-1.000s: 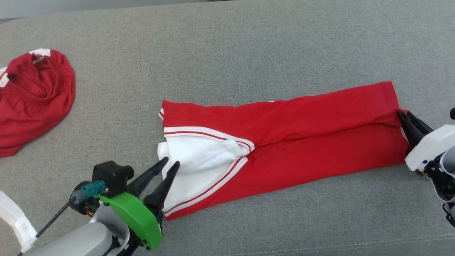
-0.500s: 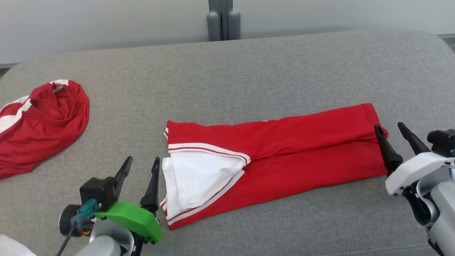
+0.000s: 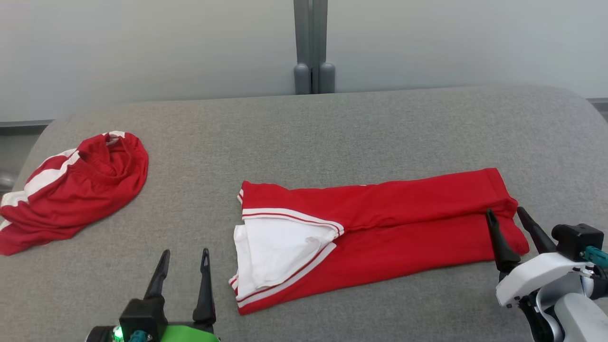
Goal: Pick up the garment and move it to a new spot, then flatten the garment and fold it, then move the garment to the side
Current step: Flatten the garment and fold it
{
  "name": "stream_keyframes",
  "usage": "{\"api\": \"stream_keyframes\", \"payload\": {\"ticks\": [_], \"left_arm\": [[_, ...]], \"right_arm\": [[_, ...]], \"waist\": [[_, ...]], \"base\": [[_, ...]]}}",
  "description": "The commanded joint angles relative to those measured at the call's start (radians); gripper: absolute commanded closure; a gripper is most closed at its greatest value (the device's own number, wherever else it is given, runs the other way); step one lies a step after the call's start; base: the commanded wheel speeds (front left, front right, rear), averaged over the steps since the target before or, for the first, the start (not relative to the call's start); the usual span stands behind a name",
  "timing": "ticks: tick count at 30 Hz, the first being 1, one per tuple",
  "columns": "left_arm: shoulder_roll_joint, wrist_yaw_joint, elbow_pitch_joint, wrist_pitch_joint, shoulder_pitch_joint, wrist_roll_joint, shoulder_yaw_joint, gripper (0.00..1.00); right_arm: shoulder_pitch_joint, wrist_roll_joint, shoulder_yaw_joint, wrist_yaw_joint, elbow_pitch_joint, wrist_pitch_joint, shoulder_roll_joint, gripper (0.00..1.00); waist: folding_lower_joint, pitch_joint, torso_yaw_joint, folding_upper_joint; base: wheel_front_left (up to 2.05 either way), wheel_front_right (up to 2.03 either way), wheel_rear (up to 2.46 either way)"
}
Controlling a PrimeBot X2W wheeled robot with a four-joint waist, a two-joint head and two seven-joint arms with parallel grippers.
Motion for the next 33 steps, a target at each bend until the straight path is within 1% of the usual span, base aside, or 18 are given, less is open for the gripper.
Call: {"api": "stream_keyframes", "payload": {"ticks": [1,4,7,12,15,17,20,26,29,30,31,32,33], "left_arm": [[-0.021,-0.018,0.007,-0.003,0.032,0.027,0.02,0.0],[-0.058,-0.05,0.005,-0.003,0.062,0.101,0.053,0.0],[-0.088,-0.069,0.004,-0.003,0.087,0.167,0.069,0.0],[-0.132,-0.099,0.004,-0.003,0.114,0.256,0.089,0.0],[-0.153,-0.12,0.007,-0.003,0.111,0.28,0.097,0.0],[-0.164,-0.134,0.008,-0.003,0.103,0.3,0.103,0.0],[-0.178,-0.155,0.005,-0.003,0.074,0.322,0.119,0.0],[-0.206,-0.188,0.006,-0.002,0.041,0.347,0.132,0.0],[-0.215,-0.197,0.01,-0.002,0.029,0.356,0.143,0.0],[-0.218,-0.198,0.01,-0.002,0.026,0.358,0.146,0.0],[-0.222,-0.199,0.011,-0.002,0.024,0.36,0.15,0.0],[-0.224,-0.202,0.012,-0.002,0.022,0.362,0.152,0.0],[-0.226,-0.205,0.013,-0.002,0.017,0.367,0.154,0.0]], "right_arm": [[0.02,-0.012,-0.013,-0.001,0.001,-0.004,0.003,0.0],[0.033,-0.032,-0.042,-0.001,0.033,-0.004,0.02,0.0],[0.029,-0.048,-0.067,-0.001,0.073,-0.004,0.025,0.0],[-0.031,-0.062,-0.141,-0.001,0.175,-0.003,0.034,0.0],[-0.081,-0.073,-0.193,-0.001,0.253,0.018,0.014,0.0],[-0.126,-0.084,-0.216,-0.001,0.303,0.053,0.007,0.0],[-0.198,-0.114,-0.249,-0.001,0.374,0.115,-0.023,0.0],[-0.296,-0.174,-0.272,-0.001,0.463,0.194,-0.047,0.0],[-0.319,-0.193,-0.273,-0.001,0.496,0.225,-0.037,0.0],[-0.321,-0.2,-0.272,-0.001,0.503,0.231,-0.035,0.02],[-0.323,-0.202,-0.273,-0.001,0.512,0.236,-0.032,0.11],[-0.322,-0.204,-0.275,-0.001,0.521,0.245,-0.029,0.24],[-0.319,-0.21,-0.275,-0.001,0.531,0.251,-0.028,0.29]], "waist": [[0.0001,-0.015,0.02,0.0],[0.0001,-0.019,0.034,0.0],[0.0001,-0.016,0.049,0.0],[0.0001,0.005,0.082,0.0],[0.0001,0.028,0.105,0.0],[0.0001,0.047,0.12,0.0],[0.0001,0.086,0.14,0.0],[0.0001,0.15,0.16,0.0],[0.0001,0.169,0.158,0.0],[0.0001,0.173,0.157,0.0],[0.0001,0.178,0.155,0.0],[0.0001,0.181,0.153,0.0],[0.0001,0.186,0.151,0.0]], "base": [[0.0,0.0,0.0],[0.0,0.0,0.0],[0.0,0.0,0.0],[0.0,0.0,0.0],[0.0,0.0,0.0],[0.0,0.0,0.0],[0.0,0.0,0.0],[0.0,0.0,0.0],[0.0,0.0,0.0],[0.0,0.0,0.0],[0.0,0.0,0.0],[0.0,0.0,0.0],[0.0,0.0,0.0]]}}
